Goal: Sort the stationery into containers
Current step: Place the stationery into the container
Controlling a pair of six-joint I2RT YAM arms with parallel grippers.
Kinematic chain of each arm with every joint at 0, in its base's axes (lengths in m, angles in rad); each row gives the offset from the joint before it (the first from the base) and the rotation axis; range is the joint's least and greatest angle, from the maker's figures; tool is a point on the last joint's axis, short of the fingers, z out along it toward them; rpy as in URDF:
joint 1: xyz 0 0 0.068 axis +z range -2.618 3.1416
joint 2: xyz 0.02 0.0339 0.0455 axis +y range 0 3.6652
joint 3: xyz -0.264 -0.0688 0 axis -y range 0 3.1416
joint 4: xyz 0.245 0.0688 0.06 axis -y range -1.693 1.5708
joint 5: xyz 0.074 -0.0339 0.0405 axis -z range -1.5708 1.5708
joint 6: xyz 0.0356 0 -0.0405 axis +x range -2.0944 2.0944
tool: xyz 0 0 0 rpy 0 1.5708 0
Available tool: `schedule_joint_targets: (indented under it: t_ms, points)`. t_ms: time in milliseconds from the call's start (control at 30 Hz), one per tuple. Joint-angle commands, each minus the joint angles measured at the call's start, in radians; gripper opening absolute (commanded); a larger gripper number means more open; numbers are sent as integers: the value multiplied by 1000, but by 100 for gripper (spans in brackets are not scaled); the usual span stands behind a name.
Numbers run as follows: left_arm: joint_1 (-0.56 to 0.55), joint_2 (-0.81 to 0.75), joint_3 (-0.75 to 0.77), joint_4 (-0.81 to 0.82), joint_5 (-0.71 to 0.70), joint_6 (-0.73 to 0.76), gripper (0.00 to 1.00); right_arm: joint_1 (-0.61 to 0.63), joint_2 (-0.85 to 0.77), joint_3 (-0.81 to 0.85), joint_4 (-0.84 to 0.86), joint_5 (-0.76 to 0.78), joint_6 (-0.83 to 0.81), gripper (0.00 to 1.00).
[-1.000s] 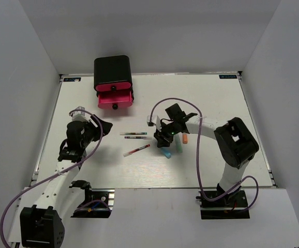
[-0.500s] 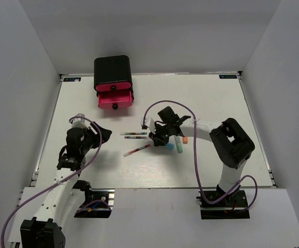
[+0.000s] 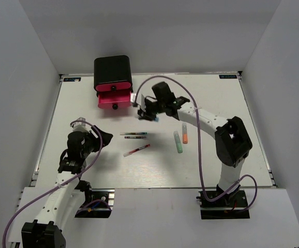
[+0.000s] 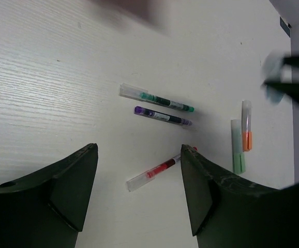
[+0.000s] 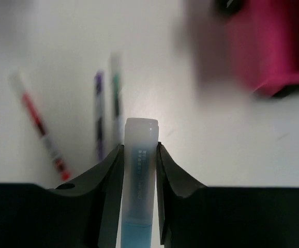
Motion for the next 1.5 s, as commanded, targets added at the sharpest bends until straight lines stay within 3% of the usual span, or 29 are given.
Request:
schedule_joint_targets:
  t_ms: [0, 67, 333, 367, 467, 600, 800, 933, 1033, 1267, 1467]
  points:
    - [-1, -20, -12, 33, 26, -14, 75, -4, 88, 210, 129, -115, -75, 0]
    - [-1, -30, -12, 33, 26, -14, 75, -2, 132, 333, 186, -175, -85, 0]
    - [-1, -50, 17, -19, 8, -23, 75, 6, 303, 401, 654, -313, -23, 0]
    - [-1, -50, 26, -19, 8, -23, 75, 6, 313, 388, 809, -316, -4, 0]
    - [-1, -41, 47, -44, 8, -23, 75, 9, 380, 442, 924, -315, 60, 0]
    - [-1, 0, 87, -89, 19, 0, 75, 9, 474, 529, 978, -280, 102, 0]
    - [-1, 20, 97, -90, 28, 0, 75, 6, 517, 517, 1024, -287, 140, 0]
    - [-1, 29, 87, -70, 28, -9, 75, 1, 518, 460, 1061, -296, 154, 20]
    - [-1, 29, 87, -60, 28, -9, 75, 1, 518, 442, 1061, -292, 155, 29]
    - [-1, 29, 87, -41, 37, -29, 75, -13, 526, 454, 1042, -269, 152, 42]
    - [-1, 60, 78, 36, 68, -39, 75, -25, 408, 363, 1019, -228, 138, 58]
